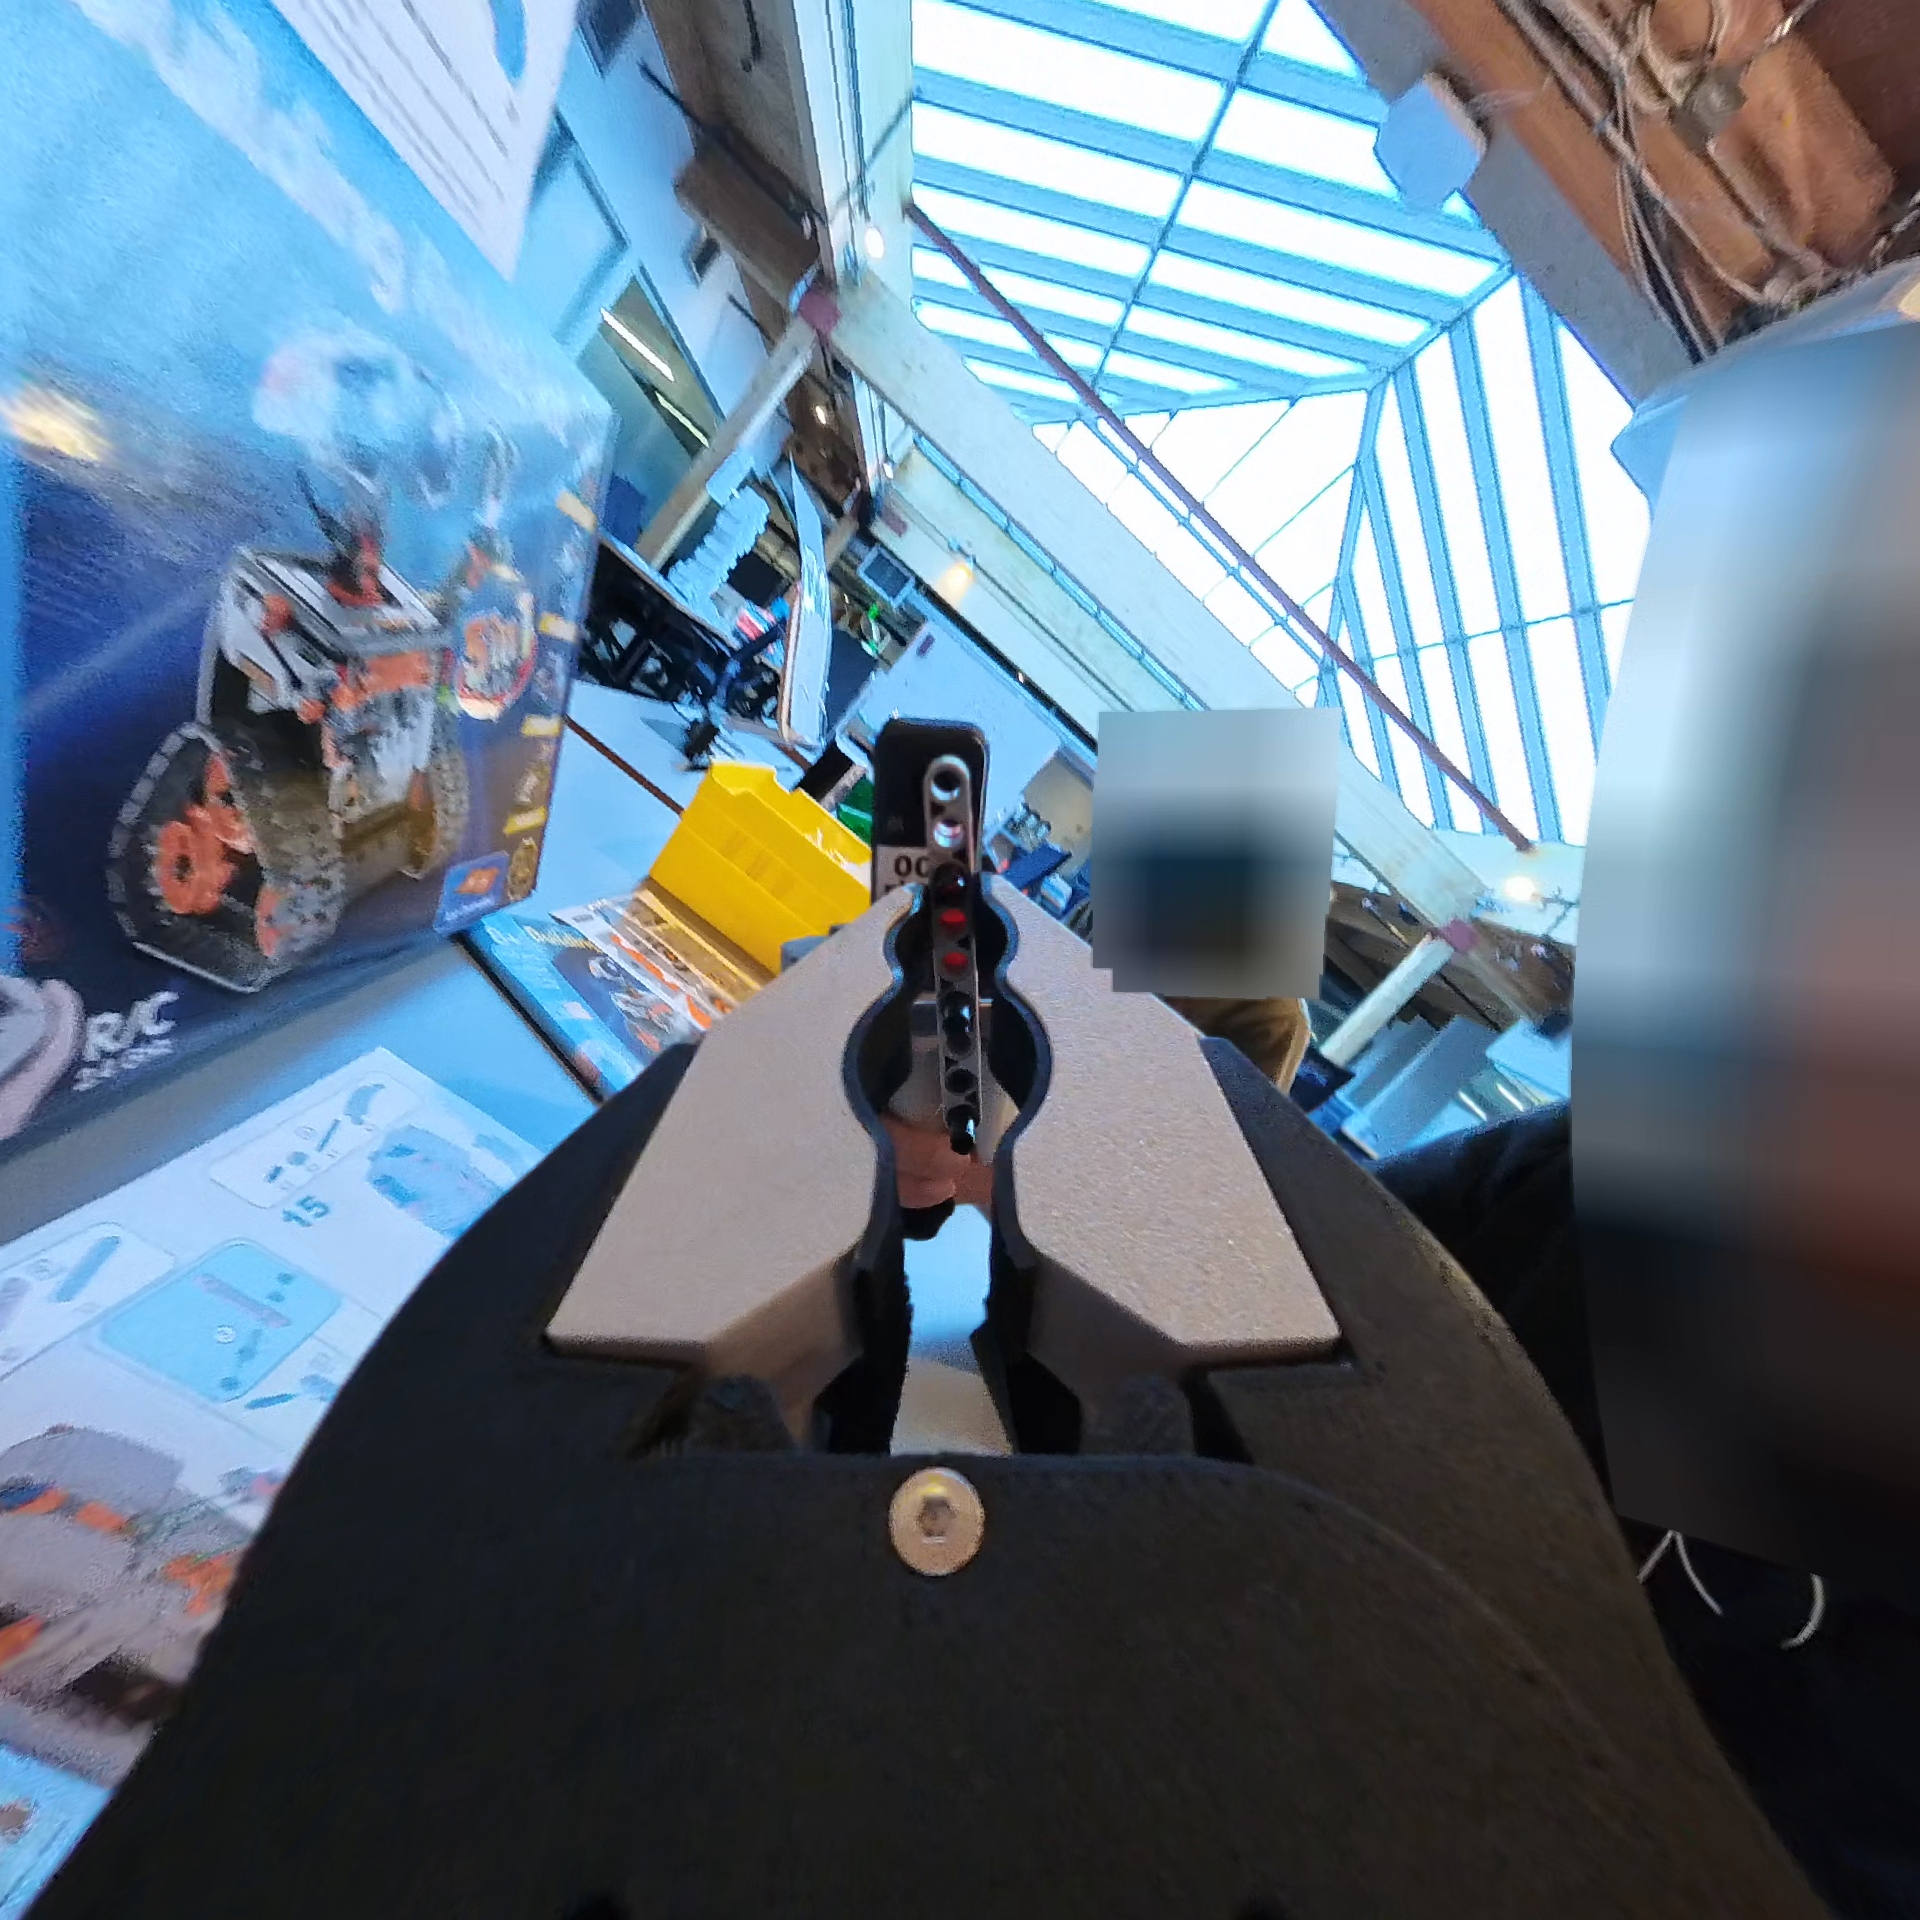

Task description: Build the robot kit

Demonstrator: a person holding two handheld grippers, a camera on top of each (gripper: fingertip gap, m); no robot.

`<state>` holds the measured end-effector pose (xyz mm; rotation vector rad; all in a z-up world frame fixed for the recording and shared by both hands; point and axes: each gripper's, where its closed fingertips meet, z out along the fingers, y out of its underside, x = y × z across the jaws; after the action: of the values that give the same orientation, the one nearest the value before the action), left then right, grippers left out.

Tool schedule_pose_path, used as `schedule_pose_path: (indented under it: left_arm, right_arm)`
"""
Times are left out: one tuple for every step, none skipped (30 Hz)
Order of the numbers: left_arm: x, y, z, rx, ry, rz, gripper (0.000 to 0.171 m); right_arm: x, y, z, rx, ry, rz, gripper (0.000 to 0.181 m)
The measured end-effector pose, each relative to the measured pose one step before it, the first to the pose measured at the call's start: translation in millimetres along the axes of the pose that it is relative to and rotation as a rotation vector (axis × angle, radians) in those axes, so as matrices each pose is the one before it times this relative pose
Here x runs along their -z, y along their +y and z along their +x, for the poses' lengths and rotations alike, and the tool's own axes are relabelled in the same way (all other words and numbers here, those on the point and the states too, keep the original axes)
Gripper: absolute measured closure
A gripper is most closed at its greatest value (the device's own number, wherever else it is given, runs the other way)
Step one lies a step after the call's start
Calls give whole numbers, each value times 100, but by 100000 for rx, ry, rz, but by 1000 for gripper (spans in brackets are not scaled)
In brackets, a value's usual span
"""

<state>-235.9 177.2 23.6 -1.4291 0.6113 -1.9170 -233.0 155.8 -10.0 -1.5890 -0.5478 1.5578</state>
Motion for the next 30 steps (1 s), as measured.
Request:
schedule_pose_path:
  left_arm:
    - [707,-625,26,-51,-930,2488,169]
    - [668,-588,8,-243,-1138,2156,168]
    - [584,-559,116,-699,-439,2118,169]
    - [452,-466,186,-729,-7,1666,169]
    - [341,-366,139,-545,-199,1163,169]
    - [231,-249,122,-556,-61,919,169]
    - [119,-136,123,-379,331,477,169]
    - [50,3,37,124,312,-158,169]
    - [-5,86,-87,400,-8,-491,169]
    - [-23,87,-138,384,-14,-210,169]
    - [-23,61,-137,605,111,95,168]
    - [-25,68,-118,846,249,-29,168]
    - [-38,71,-76,709,296,-190,169]
    - [-36,50,-43,379,181,-194,169]
    - [-12,14,-6,64,49,-56,168]
    - [-17,-11,-4,-104,-59,6,169]
    - [1,25,-22,-82,-195,-252,169]
    - [-9,63,-50,43,-325,-457,169]
    - [-15,42,-41,222,-104,-256,168]
    - [-18,32,-19,492,111,-90,168]
    - [-6,39,-32,651,286,-101,168]
    - [-19,56,-23,662,325,-227,169]
    - [-22,76,-33,487,250,-352,168]
    - [-27,54,-37,250,86,-262,168]
    - [-21,32,-48,131,-63,-56,168]
    - [-33,47,-38,215,95,-122,168]
    - [-29,65,-50,311,78,-331,168]
    - [-40,85,-89,349,-99,-340,168]
    - [-32,68,-119,436,-171,-250,168]
    - [-16,52,-116,550,-84,-136,168]
  right_arm:
    - [245,24,298,2505,2146,-1114,153]
    - [158,462,327,3674,2339,-3987,156]
    - [8,947,280,5152,2126,-6749,163]
    - [-137,1380,385,5708,3012,-8985,168]
    - [-326,1629,374,5657,2986,-9868,168]
    - [-497,1812,166,5152,1627,-10335,168]
    - [-614,1747,-72,4483,-94,-9376,168]
    - [-683,1460,158,3655,1263,-7229,168]
    - [-687,1089,124,3494,1420,-5027,168]
    - [-655,653,-154,3337,-18,-2844,167]
    - [-544,415,-165,3203,139,-1896,166]
    - [-398,267,-56,3051,929,-1548,164]
    - [-288,102,11,2702,1276,-729,162]
    - [-201,13,-12,2168,863,-148,160]
    - [-142,-24,47,1491,942,223,160]
    - [-120,6,177,705,1419,149,161]
    - [-106,101,172,157,1033,-478,160]
    - [-104,57,72,-127,282,-131,160]
    - [-132,-8,-51,-464,-513,357,160]
    - [-209,42,-87,-762,-661,6,160]
    - [-243,224,-96,-584,-571,-1449,160]
    - [-202,283,-25,456,200,-2419,160]
    - [-154,129,-61,1219,305,-1319,159]
    - [-124,93,-77,1017,228,-999,159]
    - [-105,112,-40,710,231,-1003,160]
    - [-59,30,45,247,622,-433,160]
    - [-35,-17,84,-369,482,-19,161]
    - [-6,-29,67,-696,82,200,163]
    - [6,34,-33,-553,-712,-144,170]
    - [4,72,-190,-502,-1782,-344,177]
